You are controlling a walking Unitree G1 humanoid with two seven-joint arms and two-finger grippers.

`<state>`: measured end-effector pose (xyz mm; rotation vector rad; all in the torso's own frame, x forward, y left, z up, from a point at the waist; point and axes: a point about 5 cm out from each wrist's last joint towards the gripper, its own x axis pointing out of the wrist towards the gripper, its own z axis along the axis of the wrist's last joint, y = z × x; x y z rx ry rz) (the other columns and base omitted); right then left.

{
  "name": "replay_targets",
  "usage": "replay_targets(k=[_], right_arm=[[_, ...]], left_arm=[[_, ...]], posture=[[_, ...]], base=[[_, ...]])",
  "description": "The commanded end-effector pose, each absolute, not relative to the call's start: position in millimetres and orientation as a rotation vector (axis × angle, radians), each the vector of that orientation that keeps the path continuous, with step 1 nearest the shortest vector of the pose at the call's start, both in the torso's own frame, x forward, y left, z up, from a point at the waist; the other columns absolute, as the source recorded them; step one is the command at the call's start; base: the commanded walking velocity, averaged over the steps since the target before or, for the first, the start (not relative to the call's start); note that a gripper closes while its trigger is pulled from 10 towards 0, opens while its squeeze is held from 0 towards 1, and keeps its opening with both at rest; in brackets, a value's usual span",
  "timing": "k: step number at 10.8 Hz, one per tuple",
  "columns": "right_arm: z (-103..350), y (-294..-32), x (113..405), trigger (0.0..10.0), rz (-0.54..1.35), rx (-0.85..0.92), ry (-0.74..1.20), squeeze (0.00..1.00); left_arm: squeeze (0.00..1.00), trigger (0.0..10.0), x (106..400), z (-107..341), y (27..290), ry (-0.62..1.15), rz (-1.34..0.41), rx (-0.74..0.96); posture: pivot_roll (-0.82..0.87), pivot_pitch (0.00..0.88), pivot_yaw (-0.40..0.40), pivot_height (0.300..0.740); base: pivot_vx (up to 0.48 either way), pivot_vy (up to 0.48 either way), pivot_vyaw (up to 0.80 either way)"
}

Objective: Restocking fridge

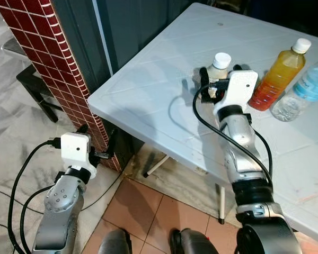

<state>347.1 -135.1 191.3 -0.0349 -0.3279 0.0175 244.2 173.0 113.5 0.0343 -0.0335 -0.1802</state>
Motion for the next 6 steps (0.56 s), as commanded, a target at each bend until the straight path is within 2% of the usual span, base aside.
replay_targets(k=[1,6], right_arm=[[195.5,-134.7,349.2,10.0,0.003,-0.029,-0.345,0.0],[202.5,-139.7,357.9,10.0,-0.082,-0.061,-0.361,0.0]], left_arm=[[0.0,10.0,242.4,113.9,175.2,-0.025,-0.185,0.052],[0.0,10.0,242.3,114.4,174.2,-0.021,-0.198,0.062]], posture=[[0.09,0.151,0.032,0.74],[0.09,0.156,0.037,0.74]], base=[[0.0,0.0,0.0],[0.0,0.0,0.0]])
